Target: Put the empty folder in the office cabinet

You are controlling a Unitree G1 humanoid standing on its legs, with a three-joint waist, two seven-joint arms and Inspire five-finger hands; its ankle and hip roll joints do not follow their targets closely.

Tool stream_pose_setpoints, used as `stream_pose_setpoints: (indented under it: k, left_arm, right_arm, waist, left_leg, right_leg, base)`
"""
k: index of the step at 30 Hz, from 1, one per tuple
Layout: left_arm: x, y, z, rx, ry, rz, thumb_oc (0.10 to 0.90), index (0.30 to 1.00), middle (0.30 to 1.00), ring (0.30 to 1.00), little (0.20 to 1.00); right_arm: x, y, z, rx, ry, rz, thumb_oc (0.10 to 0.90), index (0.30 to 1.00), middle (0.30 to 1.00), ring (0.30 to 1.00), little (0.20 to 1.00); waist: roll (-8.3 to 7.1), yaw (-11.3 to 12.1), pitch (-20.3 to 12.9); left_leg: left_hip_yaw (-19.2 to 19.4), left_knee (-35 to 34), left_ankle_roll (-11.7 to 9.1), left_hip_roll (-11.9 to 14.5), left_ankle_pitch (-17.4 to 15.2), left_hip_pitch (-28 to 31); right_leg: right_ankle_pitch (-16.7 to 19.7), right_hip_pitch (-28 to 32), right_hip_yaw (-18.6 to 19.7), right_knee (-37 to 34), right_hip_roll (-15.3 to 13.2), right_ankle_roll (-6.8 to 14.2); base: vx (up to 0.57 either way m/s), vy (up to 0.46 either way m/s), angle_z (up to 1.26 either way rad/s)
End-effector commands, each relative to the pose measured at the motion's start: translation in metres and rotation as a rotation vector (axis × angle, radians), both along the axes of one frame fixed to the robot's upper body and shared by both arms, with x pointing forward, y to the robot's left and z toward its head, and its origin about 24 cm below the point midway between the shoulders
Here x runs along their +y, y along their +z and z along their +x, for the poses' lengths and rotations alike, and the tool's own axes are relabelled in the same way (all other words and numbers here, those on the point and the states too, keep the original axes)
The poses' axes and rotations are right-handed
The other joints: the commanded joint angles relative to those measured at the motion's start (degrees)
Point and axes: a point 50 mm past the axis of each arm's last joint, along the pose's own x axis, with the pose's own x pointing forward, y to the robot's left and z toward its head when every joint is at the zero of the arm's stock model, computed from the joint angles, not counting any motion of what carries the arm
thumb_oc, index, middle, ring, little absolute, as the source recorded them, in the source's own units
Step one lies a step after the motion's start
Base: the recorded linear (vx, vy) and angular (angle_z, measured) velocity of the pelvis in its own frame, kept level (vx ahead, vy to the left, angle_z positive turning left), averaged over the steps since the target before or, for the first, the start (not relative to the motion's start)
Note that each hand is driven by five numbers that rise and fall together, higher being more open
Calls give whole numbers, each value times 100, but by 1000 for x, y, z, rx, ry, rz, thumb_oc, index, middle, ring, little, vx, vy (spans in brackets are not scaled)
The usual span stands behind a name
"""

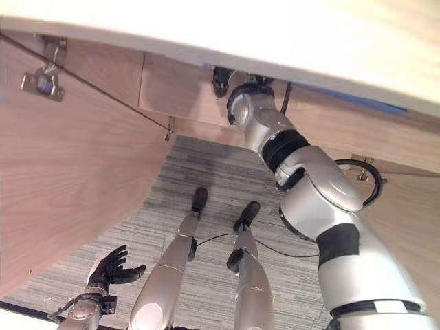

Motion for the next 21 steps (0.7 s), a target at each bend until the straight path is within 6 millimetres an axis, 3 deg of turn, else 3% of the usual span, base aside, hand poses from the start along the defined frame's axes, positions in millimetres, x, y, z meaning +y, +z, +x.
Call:
stream_pose_setpoints:
  k: [1,4,9,12,14,21]
  left_arm:
    - [27,-5,-49,120,25,82,800,900,900,900,900]
    - [23,1,-42,83,14,78,800,900,900,900,900]
    - [10,5,-29,32,-13,54,800,900,900,900,900]
    - [5,5,-26,23,-18,38,800,900,900,900,900]
    - [-5,1,-23,21,-29,1,800,900,900,900,900]
    - [-5,-1,-26,37,-28,-26,800,900,900,900,900]
  right_arm:
    - [-3,-14,3,-42,-114,-285,800,900,900,900,900]
    - [-12,-8,0,-170,-171,-408,800,900,900,900,900]
    - [-55,27,-13,-459,-348,-676,800,900,900,900,900]
    - [-70,34,-17,-502,-390,-709,800,900,900,900,900]
    - [-88,52,-25,-573,-449,-764,800,900,900,900,900]
    - [-78,80,-38,-719,-412,-974,800,900,900,900,900]
  waist:
    - [39,246,-41]
    - [136,322,-41]
    - [405,502,-41]
    - [500,546,-41]
    - [623,551,-41]
    - [535,563,-41]
  left_leg:
    - [-240,37,293,-401,-560,89]
    - [-329,-1,288,-421,-527,83]
    - [-594,-48,280,-528,-442,-64]
    - [-673,-44,269,-572,-407,-152]
    - [-816,-55,242,-622,-329,-383]
    - [-1073,-392,112,-517,-61,-586]
  right_leg:
    - [-302,-203,-68,237,-160,501]
    - [-330,-214,-118,244,-165,522]
    - [-446,-306,-307,334,-260,574]
    - [-493,-391,-371,404,-308,577]
    - [-572,-604,-472,505,-372,558]
    - [-626,-826,-644,463,-311,545]
  base:
    - [5,-31,16]
    - [2,-23,6]
    - [-12,-20,5]
    - [-27,-8,33]
    - [-38,0,26]
    - [-5,-24,16]
